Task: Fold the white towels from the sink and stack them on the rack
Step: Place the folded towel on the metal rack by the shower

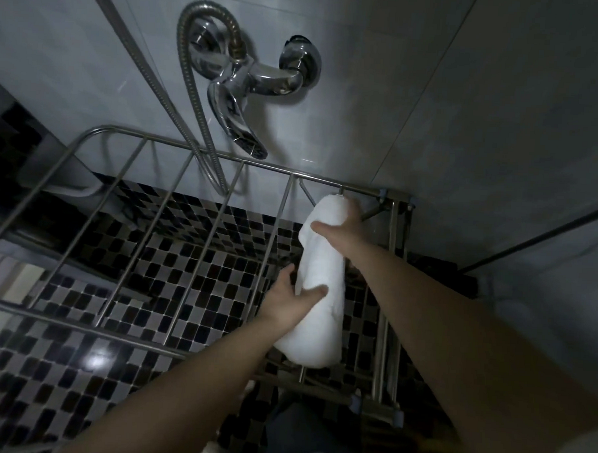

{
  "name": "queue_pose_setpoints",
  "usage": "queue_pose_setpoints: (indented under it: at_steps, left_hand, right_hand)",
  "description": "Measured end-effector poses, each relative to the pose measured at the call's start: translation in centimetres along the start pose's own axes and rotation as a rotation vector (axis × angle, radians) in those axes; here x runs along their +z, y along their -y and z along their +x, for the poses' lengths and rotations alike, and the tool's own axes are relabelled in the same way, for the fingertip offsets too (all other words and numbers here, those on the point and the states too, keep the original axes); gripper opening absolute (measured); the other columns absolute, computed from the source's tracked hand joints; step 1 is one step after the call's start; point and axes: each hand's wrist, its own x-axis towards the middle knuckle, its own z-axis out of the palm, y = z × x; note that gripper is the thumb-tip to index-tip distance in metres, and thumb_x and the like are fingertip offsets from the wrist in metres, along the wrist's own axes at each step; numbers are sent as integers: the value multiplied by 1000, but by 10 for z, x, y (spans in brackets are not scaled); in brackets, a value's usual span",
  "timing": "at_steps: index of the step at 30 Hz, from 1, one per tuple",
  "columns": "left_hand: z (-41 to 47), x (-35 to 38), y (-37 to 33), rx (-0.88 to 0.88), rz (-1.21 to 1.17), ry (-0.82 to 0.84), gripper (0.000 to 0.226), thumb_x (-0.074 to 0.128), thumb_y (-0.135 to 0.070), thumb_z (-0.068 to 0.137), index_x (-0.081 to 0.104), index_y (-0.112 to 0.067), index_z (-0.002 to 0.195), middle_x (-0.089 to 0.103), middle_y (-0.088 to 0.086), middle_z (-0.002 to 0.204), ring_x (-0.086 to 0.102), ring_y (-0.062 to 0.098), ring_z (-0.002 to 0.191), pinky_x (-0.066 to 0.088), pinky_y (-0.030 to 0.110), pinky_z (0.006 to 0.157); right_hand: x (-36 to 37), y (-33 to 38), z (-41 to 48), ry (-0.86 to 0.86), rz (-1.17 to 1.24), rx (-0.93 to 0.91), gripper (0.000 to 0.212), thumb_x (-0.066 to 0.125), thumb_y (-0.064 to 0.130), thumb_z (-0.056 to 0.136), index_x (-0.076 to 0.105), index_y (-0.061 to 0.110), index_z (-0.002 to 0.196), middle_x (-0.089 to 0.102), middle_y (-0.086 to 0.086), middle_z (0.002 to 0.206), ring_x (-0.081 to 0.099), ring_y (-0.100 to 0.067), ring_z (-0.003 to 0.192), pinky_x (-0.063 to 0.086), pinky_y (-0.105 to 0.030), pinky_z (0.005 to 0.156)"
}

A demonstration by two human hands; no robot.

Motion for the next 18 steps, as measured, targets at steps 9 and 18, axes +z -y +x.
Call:
queue_pose_setpoints:
  at_steps: [9, 18]
  left_hand:
    - [-21, -42, 14, 175, -127, -74, 76, 60, -61, 82, 35, -33, 149, 61, -5, 131, 61, 14, 113, 48, 29, 90]
    - [-54, -125, 38, 302, -212, -205, 58, 62, -51, 87, 46, -36, 140, 65, -8, 118, 65, 14, 101, 58, 38, 84]
  right_hand:
    - [0, 0, -50, -53, -7, -30, 109, 79, 49, 77, 9, 30, 159, 33, -8, 158, 46, -31, 134, 46, -44, 105]
    - [34, 27, -114, -49, -140, -126, 112, 68, 64, 82, -2, 24, 160, 13, -7, 166, 23, -29, 149, 28, -40, 119]
